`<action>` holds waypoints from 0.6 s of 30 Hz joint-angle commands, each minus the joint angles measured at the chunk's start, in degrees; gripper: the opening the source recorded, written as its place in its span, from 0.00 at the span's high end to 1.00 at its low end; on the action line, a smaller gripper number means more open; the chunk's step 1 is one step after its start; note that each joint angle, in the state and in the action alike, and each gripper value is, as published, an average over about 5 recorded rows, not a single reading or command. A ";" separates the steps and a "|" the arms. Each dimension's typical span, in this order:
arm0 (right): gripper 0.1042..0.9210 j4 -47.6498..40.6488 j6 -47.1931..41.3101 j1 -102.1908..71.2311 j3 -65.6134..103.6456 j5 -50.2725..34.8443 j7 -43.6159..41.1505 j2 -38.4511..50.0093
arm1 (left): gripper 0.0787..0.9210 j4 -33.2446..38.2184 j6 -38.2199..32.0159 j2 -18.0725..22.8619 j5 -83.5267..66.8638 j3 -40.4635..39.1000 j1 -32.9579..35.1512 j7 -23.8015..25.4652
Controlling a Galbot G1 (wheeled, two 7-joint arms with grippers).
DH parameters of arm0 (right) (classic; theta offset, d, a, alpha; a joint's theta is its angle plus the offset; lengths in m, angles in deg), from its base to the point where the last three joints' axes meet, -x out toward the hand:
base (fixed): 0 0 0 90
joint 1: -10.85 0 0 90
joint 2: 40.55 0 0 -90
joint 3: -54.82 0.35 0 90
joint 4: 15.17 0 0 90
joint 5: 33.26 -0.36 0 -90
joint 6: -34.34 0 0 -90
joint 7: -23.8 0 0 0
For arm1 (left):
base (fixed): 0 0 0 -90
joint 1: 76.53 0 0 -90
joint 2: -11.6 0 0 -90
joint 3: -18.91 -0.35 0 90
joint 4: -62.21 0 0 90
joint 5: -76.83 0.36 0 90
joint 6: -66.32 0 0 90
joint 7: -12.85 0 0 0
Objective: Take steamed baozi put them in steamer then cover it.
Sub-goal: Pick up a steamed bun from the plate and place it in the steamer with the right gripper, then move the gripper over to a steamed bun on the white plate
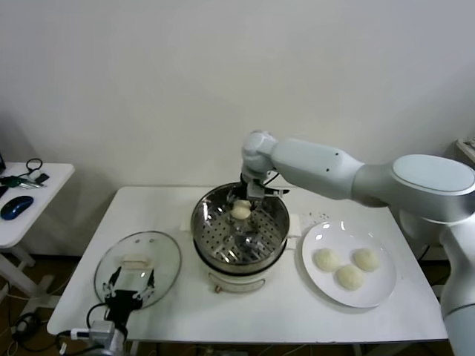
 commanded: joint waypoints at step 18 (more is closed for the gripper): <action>0.12 34.66 -44.72 36.40 -46.84 -51.04 -1.69 40.88 | 0.12 -0.10 0.67 0.01 0.21 -1.03 -0.68 0.10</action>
